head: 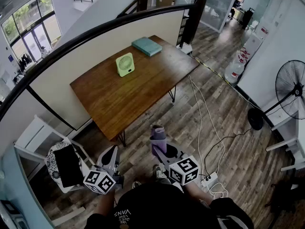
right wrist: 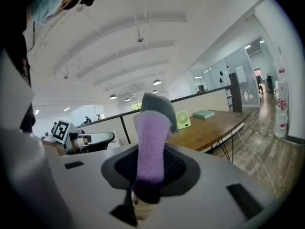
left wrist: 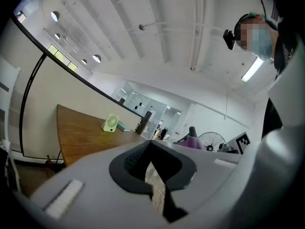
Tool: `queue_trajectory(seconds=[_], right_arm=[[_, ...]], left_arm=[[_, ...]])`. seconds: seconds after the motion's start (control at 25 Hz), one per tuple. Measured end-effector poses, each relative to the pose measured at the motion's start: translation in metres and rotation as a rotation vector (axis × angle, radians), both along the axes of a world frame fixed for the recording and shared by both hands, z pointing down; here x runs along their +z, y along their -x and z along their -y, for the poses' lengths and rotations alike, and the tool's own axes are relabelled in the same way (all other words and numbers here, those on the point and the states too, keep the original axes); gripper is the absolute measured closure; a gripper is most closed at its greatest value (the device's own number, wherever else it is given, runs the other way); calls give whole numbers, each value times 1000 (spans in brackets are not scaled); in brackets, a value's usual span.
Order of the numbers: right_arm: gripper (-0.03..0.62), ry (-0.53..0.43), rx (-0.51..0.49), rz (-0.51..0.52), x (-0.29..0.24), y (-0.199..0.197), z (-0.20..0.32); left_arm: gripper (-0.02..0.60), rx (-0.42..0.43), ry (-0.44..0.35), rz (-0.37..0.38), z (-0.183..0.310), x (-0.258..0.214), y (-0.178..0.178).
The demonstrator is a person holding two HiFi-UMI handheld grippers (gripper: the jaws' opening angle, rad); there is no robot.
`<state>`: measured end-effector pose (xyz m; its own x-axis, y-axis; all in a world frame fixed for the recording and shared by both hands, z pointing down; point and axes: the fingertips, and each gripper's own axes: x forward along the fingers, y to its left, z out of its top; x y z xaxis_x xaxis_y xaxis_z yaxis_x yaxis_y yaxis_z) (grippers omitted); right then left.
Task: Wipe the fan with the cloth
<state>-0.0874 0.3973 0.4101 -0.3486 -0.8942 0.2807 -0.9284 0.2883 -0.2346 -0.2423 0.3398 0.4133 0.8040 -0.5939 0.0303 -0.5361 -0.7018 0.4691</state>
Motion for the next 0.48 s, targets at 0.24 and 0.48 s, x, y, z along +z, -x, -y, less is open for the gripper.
queue_trajectory(seconds=[0.24, 0.48], right_arm=[[491, -19, -43, -17, -2, -27, 21], [491, -32, -95, -8, -1, -61, 44]], left_arm=[[572, -22, -7, 6, 17, 0, -32], [571, -67, -22, 6, 34, 6, -66]])
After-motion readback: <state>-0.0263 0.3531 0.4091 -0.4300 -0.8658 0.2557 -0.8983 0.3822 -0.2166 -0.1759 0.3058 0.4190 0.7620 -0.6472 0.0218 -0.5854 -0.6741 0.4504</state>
